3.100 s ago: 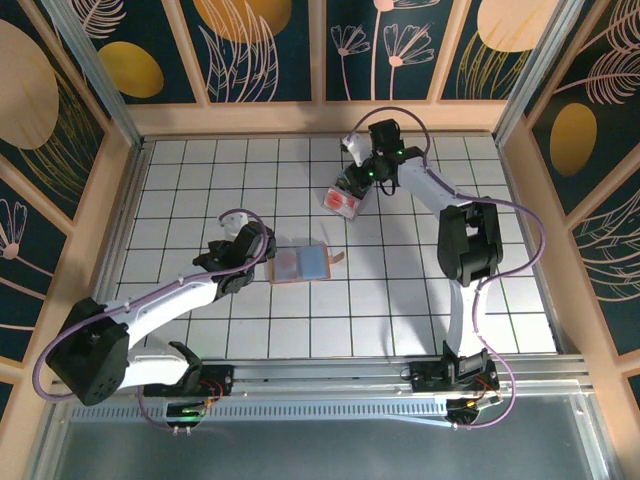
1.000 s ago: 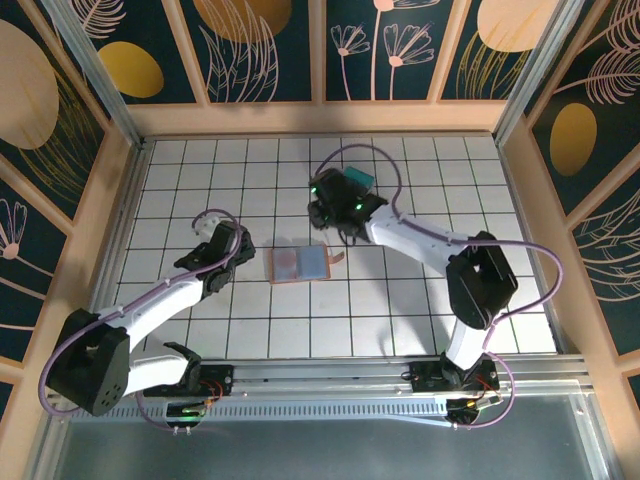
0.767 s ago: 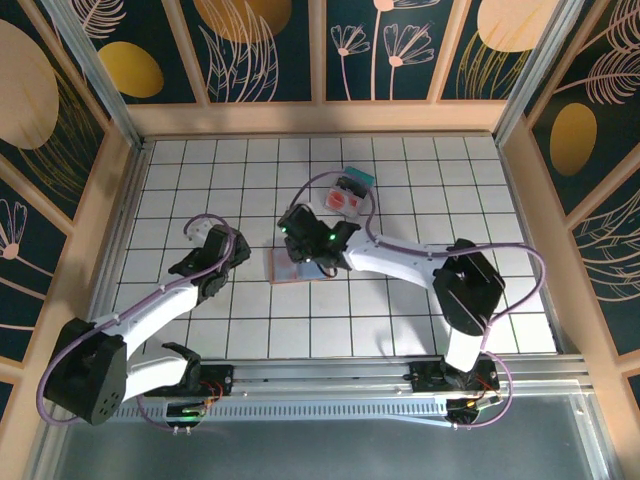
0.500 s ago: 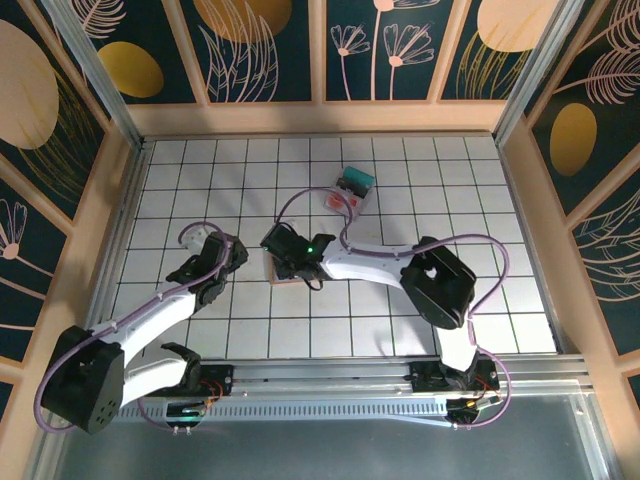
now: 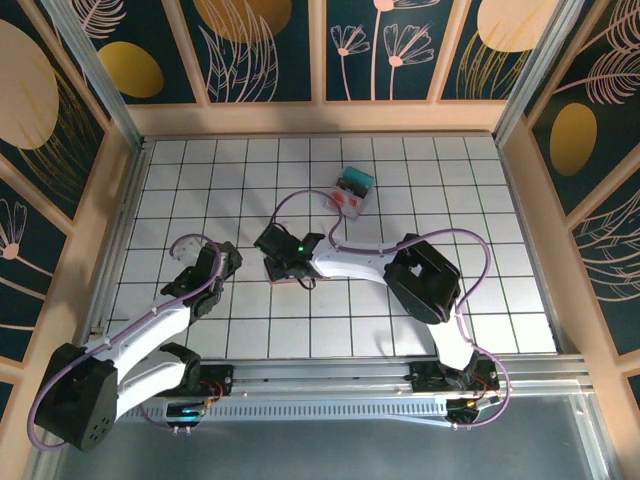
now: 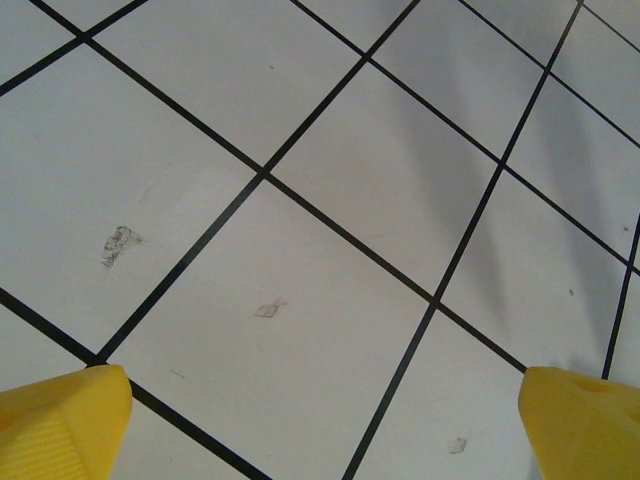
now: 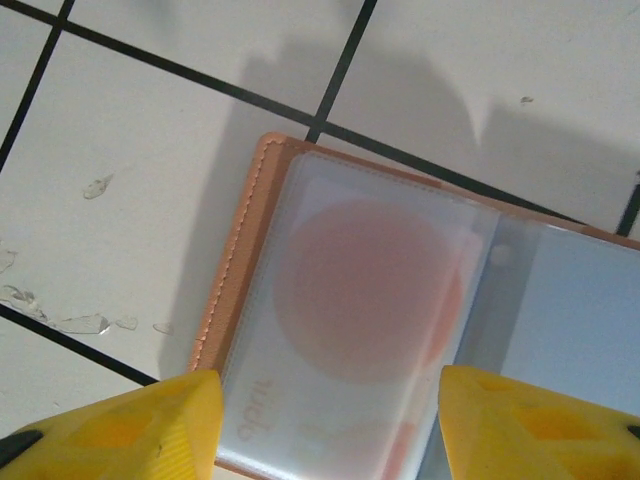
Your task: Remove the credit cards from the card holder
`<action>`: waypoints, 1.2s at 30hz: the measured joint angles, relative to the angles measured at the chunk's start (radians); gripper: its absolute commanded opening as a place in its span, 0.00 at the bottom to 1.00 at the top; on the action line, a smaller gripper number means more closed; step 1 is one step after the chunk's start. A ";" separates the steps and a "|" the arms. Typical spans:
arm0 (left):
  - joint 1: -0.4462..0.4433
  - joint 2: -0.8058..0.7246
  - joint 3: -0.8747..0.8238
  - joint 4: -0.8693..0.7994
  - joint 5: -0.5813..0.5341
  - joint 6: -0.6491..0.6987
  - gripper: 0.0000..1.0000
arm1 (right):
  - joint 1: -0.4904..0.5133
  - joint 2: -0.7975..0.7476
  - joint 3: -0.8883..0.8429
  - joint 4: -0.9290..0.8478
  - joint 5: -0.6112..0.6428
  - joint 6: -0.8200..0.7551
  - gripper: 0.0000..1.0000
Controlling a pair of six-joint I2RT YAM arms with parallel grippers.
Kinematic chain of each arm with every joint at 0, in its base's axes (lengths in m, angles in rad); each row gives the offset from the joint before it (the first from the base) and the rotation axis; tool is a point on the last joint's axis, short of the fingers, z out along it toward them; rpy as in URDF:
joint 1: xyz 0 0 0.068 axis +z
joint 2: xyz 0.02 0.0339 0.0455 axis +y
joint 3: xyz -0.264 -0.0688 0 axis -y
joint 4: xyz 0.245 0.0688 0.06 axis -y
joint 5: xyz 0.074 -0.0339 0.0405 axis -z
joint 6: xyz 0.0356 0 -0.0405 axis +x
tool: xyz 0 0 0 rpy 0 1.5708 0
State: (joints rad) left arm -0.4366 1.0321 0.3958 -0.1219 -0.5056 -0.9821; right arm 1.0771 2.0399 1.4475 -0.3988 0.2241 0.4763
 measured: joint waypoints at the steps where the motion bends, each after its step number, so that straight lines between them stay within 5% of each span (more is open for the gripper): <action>1: 0.000 0.000 0.000 0.000 0.000 0.000 0.99 | 0.000 0.006 0.002 0.001 -0.008 -0.002 0.61; 9: 0.000 0.018 0.000 0.006 0.000 0.000 0.99 | 0.008 0.048 0.005 0.001 -0.032 -0.003 0.56; 26: 0.000 0.013 0.022 0.006 0.003 0.041 0.99 | 0.008 -0.028 -0.103 0.035 -0.089 -0.013 0.14; 36: 0.000 -0.032 0.030 0.019 0.084 0.091 0.99 | 0.010 -0.134 -0.209 0.031 -0.098 -0.018 0.25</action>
State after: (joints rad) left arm -0.4366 1.0000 0.4259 -0.1032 -0.4217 -0.8913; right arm 1.0866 1.9060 1.2385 -0.3679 0.1265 0.4580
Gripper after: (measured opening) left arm 0.988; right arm 0.242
